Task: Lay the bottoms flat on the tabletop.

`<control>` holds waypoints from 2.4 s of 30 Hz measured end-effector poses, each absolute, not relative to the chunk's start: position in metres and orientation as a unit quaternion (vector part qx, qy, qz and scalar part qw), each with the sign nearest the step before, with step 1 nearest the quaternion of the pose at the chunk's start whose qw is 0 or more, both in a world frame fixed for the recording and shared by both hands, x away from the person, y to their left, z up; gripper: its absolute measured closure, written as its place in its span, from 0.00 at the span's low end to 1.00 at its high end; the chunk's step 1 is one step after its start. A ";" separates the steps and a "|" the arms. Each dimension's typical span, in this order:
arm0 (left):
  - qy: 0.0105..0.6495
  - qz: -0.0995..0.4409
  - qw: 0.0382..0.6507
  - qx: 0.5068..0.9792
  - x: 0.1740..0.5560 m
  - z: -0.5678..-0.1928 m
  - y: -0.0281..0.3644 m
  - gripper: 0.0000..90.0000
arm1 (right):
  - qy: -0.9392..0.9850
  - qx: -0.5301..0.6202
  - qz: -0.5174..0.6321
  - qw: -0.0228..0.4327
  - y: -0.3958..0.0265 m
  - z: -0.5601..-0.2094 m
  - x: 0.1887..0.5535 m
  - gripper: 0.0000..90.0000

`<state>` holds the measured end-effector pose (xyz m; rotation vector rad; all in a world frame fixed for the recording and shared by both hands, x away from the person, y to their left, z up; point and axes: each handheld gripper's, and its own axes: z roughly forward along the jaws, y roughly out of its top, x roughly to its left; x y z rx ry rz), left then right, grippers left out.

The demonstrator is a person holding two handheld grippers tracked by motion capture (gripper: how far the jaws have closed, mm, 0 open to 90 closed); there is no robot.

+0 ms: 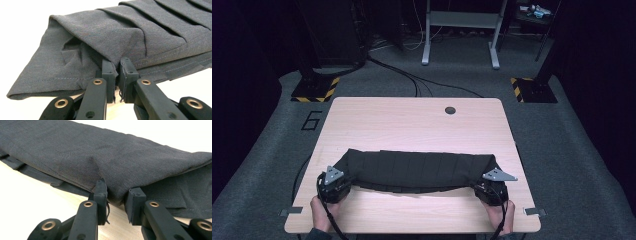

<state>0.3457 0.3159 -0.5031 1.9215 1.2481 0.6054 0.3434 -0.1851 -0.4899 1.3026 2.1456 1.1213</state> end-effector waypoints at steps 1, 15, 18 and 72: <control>0.488 0.237 0.379 0.749 0.346 -0.502 0.316 0.93 | 0.766 0.463 0.399 0.197 -0.185 -0.489 0.344 0.82; 0.474 0.243 0.369 0.762 0.355 -0.487 0.314 0.93 | 0.764 0.460 0.404 0.204 -0.186 -0.478 0.348 0.83; 0.470 0.251 0.370 0.761 0.358 -0.481 0.313 0.93 | 0.764 0.458 0.405 0.207 -0.186 -0.474 0.351 0.83; 0.478 0.243 0.357 0.765 0.484 -0.430 0.305 0.93 | 0.758 0.506 0.377 0.164 -0.185 -0.410 0.499 0.83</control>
